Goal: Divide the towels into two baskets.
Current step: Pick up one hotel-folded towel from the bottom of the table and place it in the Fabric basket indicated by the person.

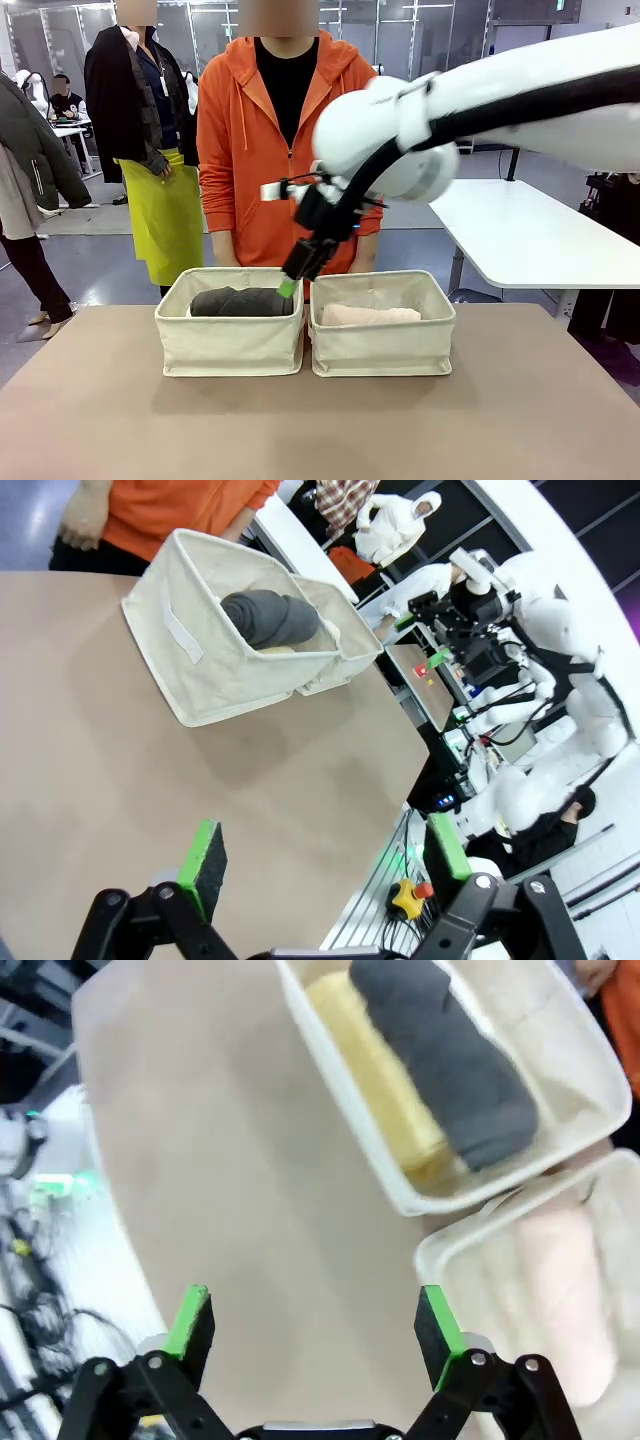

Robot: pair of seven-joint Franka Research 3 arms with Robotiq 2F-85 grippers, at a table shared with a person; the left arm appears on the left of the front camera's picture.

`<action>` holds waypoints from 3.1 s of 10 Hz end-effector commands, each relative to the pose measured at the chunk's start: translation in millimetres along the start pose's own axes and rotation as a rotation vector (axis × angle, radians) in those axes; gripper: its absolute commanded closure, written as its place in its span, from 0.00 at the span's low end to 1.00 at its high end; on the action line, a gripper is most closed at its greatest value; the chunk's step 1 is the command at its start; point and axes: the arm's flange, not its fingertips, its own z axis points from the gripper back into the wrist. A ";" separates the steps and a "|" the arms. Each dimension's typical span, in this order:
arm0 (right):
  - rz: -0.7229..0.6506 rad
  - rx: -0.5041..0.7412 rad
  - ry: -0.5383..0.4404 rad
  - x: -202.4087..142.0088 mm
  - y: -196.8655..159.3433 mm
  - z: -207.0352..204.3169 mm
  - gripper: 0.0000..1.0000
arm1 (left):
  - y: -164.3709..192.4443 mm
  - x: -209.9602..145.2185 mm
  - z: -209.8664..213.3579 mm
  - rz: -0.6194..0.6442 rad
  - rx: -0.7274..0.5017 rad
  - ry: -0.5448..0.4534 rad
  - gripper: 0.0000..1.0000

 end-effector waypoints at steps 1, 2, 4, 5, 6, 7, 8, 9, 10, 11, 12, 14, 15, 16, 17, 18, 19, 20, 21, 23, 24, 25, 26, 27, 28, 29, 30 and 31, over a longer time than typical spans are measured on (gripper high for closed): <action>-0.126 0.158 -0.110 -54.2 -6.7 37.4 0.00 | -3.8 0.9 3.2 0.002 -0.001 -0.004 0.00; -0.205 0.205 -0.142 -72.9 -16.9 51.4 0.00 | -3.8 0.9 3.2 0.002 -0.001 -0.004 0.00; -0.415 0.259 -0.255 -128.7 -37.9 79.3 0.00 | -3.8 0.9 3.2 0.002 -0.001 -0.004 0.00; -0.505 0.258 -0.281 -158.7 -42.3 90.0 0.00 | -3.8 0.9 3.2 0.002 -0.001 -0.004 0.00; -0.603 0.253 -0.311 -194.7 -43.6 99.5 0.00 | -3.8 0.9 3.2 0.002 -0.001 -0.004 0.00; -0.708 0.232 -0.389 -234.8 -39.8 110.9 0.00 | -3.8 0.9 3.2 0.002 -0.001 -0.004 0.00; -0.806 0.209 -0.465 -274.7 -29.8 121.0 0.00 | -3.8 0.9 3.2 0.002 -0.001 -0.004 0.00; -0.883 0.193 -0.548 -311.6 -15.0 129.4 0.00 | -3.8 0.9 3.2 0.002 -0.001 -0.004 0.00; -0.938 0.184 -0.573 -334.4 -5.9 130.6 0.00 | -3.8 0.9 3.2 0.002 -0.001 -0.004 0.00; -0.947 0.184 -0.574 -343.7 -3.2 129.7 0.00 | -3.8 0.9 3.2 0.002 -0.001 -0.004 0.00; -0.911 0.188 -0.514 -339.6 -7.8 125.3 0.00 | -3.8 0.9 3.2 0.002 -0.001 -0.004 0.00; -0.919 0.200 -0.546 -338.6 -30.4 137.2 0.00 | -3.8 0.9 3.2 0.002 -0.001 -0.004 0.00; -0.919 0.200 -0.546 -338.6 -30.4 137.2 0.00 | -3.8 0.9 3.2 0.002 -0.001 -0.004 0.00; -0.919 0.200 -0.546 -338.6 -30.4 137.2 0.00 | -3.8 0.9 3.2 0.002 -0.001 -0.004 0.00; -0.919 0.200 -0.546 -338.6 -30.4 137.2 0.00 | -3.8 0.9 3.2 0.002 -0.001 -0.004 0.00; -0.919 0.200 -0.546 -338.6 -30.4 137.2 0.00 | -3.8 0.9 3.2 0.002 -0.001 -0.004 0.00; -0.933 0.196 -0.545 -339.1 -31.9 139.8 0.00 | -3.8 0.9 3.2 0.002 -0.001 -0.004 0.00; -0.961 0.262 -0.475 -356.5 -49.4 153.2 0.00 | -3.8 0.9 3.2 0.002 -0.001 -0.004 0.00; -1.015 0.293 -0.453 -378.1 -66.3 164.5 0.00 | -3.8 0.9 3.2 0.002 -0.001 -0.004 0.00; -1.148 0.324 -0.478 -435.2 -104.2 192.4 0.00 | -3.8 0.9 3.2 0.002 -0.001 -0.004 0.00; -1.206 0.338 -0.534 -464.8 -117.6 205.7 0.00 | -3.8 0.9 3.2 0.002 -0.001 -0.004 0.00; -1.227 0.383 -0.584 -494.6 -123.4 218.7 0.00 | -3.8 0.9 3.2 0.002 -0.001 -0.004 0.00; -1.272 0.410 -0.662 -530.5 -130.0 232.4 0.00 | -3.8 0.9 3.2 0.002 -0.001 -0.004 0.00; -1.308 0.432 -0.726 -559.3 -132.5 242.8 0.00 | -3.8 0.9 3.2 0.002 -0.001 -0.004 0.00; -1.339 0.450 -0.755 -580.7 -133.9 248.0 0.00 | -3.8 0.9 3.2 0.002 -0.001 -0.004 0.00; -1.368 0.446 -0.774 -594.6 -137.3 250.5 0.00 | -3.8 0.9 3.2 0.002 -0.001 -0.004 0.00; -1.385 0.466 -0.790 -600.5 -142.5 250.7 0.00 | -3.8 0.9 3.2 0.002 -0.001 -0.004 0.00; -1.379 0.425 -0.746 -594.5 -130.0 249.8 0.00 | -3.8 0.9 3.2 0.002 -0.001 -0.004 0.00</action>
